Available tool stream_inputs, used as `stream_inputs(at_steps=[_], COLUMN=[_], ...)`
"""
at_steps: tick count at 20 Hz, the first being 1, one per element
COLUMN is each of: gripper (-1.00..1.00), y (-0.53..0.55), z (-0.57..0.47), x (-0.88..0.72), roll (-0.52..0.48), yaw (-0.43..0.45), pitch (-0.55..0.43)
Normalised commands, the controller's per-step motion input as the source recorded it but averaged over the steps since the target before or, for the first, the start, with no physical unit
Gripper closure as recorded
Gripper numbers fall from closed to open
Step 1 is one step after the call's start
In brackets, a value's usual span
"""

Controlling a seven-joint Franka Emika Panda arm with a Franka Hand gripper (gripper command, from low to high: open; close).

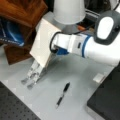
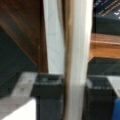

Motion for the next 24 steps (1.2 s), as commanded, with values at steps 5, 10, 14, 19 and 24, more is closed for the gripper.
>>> stream_inputs(at_steps=[5,10,14,19,24], gripper=[1.0,1.0,1.0,1.0,-1.0], y=[0.01,0.02,0.02,-0.01,-0.05], z=[-0.27,-0.28,-0.2,-0.12,-0.08], x=[0.17,0.17,0.14,0.05,-0.03], roll=[-0.243,-0.222,-0.209,-0.174,-0.156], yaw=[-0.003,0.088,0.105,0.103,0.129], pitch=[-0.198,-0.239,-0.224,-0.18,-0.148])
